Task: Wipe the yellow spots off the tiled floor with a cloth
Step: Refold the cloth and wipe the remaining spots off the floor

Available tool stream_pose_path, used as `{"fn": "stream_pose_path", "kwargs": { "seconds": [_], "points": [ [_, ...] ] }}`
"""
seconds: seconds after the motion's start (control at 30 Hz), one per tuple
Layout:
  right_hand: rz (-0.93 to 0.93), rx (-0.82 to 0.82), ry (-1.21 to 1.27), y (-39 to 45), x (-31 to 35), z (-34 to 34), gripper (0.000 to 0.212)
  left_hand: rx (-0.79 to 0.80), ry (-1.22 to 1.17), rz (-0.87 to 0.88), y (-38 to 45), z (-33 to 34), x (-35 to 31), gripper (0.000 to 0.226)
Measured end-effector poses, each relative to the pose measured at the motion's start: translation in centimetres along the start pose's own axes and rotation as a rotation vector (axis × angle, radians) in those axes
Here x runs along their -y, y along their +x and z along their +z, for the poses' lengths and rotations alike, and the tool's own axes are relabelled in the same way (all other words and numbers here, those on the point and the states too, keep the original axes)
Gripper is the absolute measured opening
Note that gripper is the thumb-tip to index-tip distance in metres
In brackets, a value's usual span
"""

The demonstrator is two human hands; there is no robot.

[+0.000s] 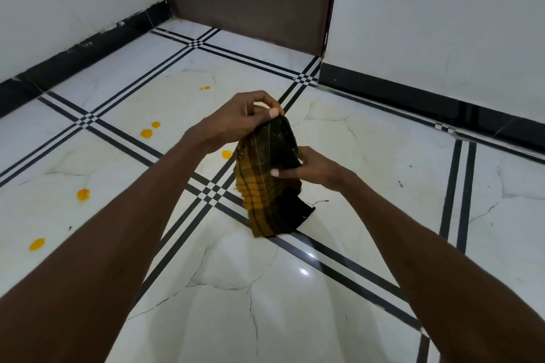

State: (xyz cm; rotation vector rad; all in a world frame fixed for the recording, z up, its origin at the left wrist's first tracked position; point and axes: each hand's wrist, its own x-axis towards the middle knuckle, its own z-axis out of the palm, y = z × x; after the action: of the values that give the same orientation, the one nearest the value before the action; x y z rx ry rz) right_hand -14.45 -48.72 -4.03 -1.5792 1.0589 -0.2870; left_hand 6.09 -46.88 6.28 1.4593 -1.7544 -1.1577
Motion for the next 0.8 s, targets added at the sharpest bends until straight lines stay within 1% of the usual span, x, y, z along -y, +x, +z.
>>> {"fn": "stream_pose_path", "kwargs": {
  "seconds": [0.07,0.13,0.17,0.2,0.23,0.27,0.3,0.4,0.43,0.5,0.53,0.6,0.67,0.73,0.8],
  "points": [
    [0.015,0.037,0.04,-0.3,0.5,0.6,0.078,-0.065,-0.045,0.009,0.3,-1.1,-0.4,0.02],
    [0.019,0.011,0.167,-0.5,-0.2,1.3,0.087,-0.173,-0.093,-0.003,0.6,-2.2,-0.2,0.018],
    [0.011,0.005,0.225,-0.5,-0.5,1.6,0.082,-0.225,-0.108,-0.013,0.8,-2.6,0.3,0.018],
    [0.002,0.01,0.285,-0.6,-0.6,1.9,0.063,-0.26,-0.12,-0.028,1.0,-2.8,0.7,0.021],
    [-0.014,0.029,0.334,-0.7,-0.3,2.4,0.037,-0.283,-0.11,-0.051,1.1,-2.9,1.3,0.025],
    [-0.019,0.042,0.383,-0.8,0.0,2.7,0.018,-0.292,-0.093,-0.081,1.0,-2.7,2.0,0.029],
    [-0.021,0.04,0.434,-0.9,0.5,2.8,0.014,-0.295,-0.07,-0.111,0.9,-2.4,2.9,0.033],
    [-0.014,0.016,0.627,-1.0,1.7,3.2,0.027,-0.371,-0.025,-0.189,0.0,-0.3,6.7,0.038],
    [0.002,0.004,0.67,-1.0,2.0,3.2,0.028,-0.411,-0.027,-0.229,-0.6,0.6,8.1,0.037],
    [0.034,-0.004,0.747,-1.1,2.1,3.2,0.03,-0.474,-0.053,-0.343,-2.0,2.4,10.8,0.031],
    [0.048,-0.007,0.782,-1.1,2.0,3.1,0.033,-0.485,-0.095,-0.403,-2.7,3.3,11.9,0.032],
    [0.08,-0.026,0.865,-1.1,1.6,3.0,0.041,-0.469,-0.263,-0.509,-4.1,5.1,13.0,0.041],
    [0.109,-0.039,0.915,-1.1,1.3,2.9,0.046,-0.39,-0.441,-0.597,-5.0,6.5,13.1,0.055],
    [0.121,-0.05,0.948,-1.0,1.3,2.7,0.047,-0.313,-0.564,-0.62,-5.2,7.2,12.8,0.064],
    [0.123,-0.054,0.958,-0.9,1.4,2.4,0.046,-0.287,-0.65,-0.6,-4.8,7.3,12.3,0.069]
  ]
}}
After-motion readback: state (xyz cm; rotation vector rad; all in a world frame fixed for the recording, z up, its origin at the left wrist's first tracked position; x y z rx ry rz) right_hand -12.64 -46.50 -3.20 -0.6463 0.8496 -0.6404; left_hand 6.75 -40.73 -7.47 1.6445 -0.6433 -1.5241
